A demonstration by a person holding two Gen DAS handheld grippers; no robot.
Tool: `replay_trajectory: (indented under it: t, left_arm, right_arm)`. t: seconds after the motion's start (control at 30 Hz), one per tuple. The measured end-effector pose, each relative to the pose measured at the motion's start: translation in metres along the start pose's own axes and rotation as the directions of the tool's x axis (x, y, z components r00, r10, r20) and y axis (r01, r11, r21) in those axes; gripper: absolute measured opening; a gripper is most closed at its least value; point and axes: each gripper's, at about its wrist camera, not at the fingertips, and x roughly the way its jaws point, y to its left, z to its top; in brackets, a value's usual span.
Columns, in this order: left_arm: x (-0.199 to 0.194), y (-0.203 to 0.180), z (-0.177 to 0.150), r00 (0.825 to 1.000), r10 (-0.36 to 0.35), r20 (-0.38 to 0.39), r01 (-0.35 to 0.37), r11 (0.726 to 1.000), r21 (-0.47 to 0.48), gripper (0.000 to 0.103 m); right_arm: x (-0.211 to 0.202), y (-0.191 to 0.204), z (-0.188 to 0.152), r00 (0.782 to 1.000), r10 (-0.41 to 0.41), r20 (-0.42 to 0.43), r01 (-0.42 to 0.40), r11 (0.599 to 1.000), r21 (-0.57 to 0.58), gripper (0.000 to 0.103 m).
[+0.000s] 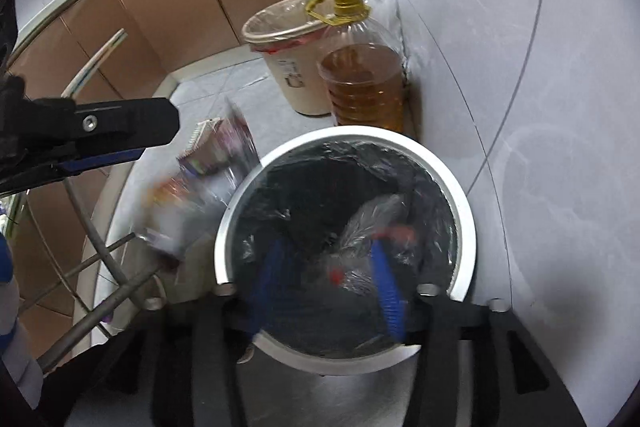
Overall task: Collect trash
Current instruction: 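Carry both items to the floor bin and open both grippers over it, then grasp a red wrapper with the left gripper while the right grasps white tissue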
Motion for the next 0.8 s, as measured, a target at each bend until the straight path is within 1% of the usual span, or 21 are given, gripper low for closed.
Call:
replay_trajectory:
  t: [0.1, 0.13, 0.2, 0.3, 0.37, 0.4, 0.5, 0.53, 0.63, 0.67, 0.7, 0.73, 0.77, 0.8]
  left_arm:
    - [-0.002, 0.008, -0.001, 1.0, -0.026, 0.01, 0.026, 0.999, -0.019, 0.055]
    - [-0.01, 0.009, -0.003, 0.999, -0.028, 0.026, 0.029, 0.999, -0.018, 0.055]
    - [-0.023, 0.01, -0.004, 0.997, -0.022, 0.071, 0.022, 1.0, -0.007, 0.055]
    - [-0.059, 0.008, -0.008, 0.987, -0.01, 0.16, 0.008, 1.0, 0.01, 0.055]
    - [-0.091, 0.009, -0.014, 0.971, 0.002, 0.239, -0.005, 1.0, 0.011, 0.055]
    - [-0.103, 0.01, -0.017, 0.963, 0.011, 0.271, -0.014, 1.0, 0.01, 0.055]
    - [-0.156, 0.011, -0.032, 0.932, 0.036, 0.36, -0.045, 0.999, 0.017, 0.055]
    - [-0.169, 0.012, -0.037, 0.925, 0.044, 0.378, -0.056, 0.998, 0.023, 0.055]
    - [-0.213, 0.016, -0.054, 0.9, 0.079, 0.43, -0.102, 0.994, 0.032, 0.055]
    - [-0.227, 0.02, -0.061, 0.887, 0.093, 0.452, -0.118, 0.993, 0.027, 0.055]
    - [-0.245, 0.023, -0.07, 0.871, 0.11, 0.479, -0.137, 0.99, 0.02, 0.055]
    - [-0.256, 0.026, -0.076, 0.859, 0.124, 0.496, -0.151, 0.988, 0.014, 0.055]
    - [-0.268, 0.031, -0.083, 0.847, 0.139, 0.513, -0.165, 0.986, 0.005, 0.055]
    - [-0.28, 0.035, -0.091, 0.835, 0.156, 0.528, -0.179, 0.984, -0.007, 0.055]
  right_arm:
    - [-0.005, 0.002, -0.006, 1.0, -0.014, 0.003, 0.014, 1.0, 0.0, 0.054]
    - [-0.006, 0.003, -0.008, 1.0, -0.016, 0.008, 0.016, 1.0, 0.0, 0.055]
    - [-0.012, 0.006, -0.011, 1.0, -0.016, 0.021, 0.016, 1.0, 0.0, 0.057]
    - [-0.031, 0.018, -0.012, 0.998, 0.0, 0.056, 0.0, 1.0, -0.005, 0.063]
    - [-0.046, 0.029, -0.012, 0.996, 0.011, 0.088, -0.01, 1.0, -0.019, 0.071]
    - [-0.057, 0.036, -0.012, 0.994, 0.011, 0.111, -0.008, 1.0, -0.03, 0.072]
    - [-0.092, 0.054, -0.01, 0.983, 0.023, 0.182, -0.013, 0.998, -0.055, 0.075]
    - [-0.109, 0.062, -0.009, 0.975, 0.019, 0.221, -0.005, 0.998, -0.067, 0.078]
    - [-0.158, 0.085, -0.009, 0.939, 0.005, 0.343, 0.028, 0.995, -0.091, 0.084]
    - [-0.177, 0.094, -0.009, 0.921, -0.002, 0.39, 0.043, 0.994, -0.096, 0.088]
    - [-0.189, 0.099, -0.008, 0.908, -0.008, 0.419, 0.055, 0.994, -0.098, 0.091]
    - [-0.208, 0.107, -0.009, 0.885, -0.014, 0.465, 0.07, 0.992, -0.102, 0.096]
    - [-0.221, 0.113, -0.01, 0.868, -0.011, 0.496, 0.072, 0.992, -0.105, 0.098]
    - [-0.237, 0.12, -0.012, 0.851, 0.007, 0.526, 0.058, 0.993, -0.107, 0.098]
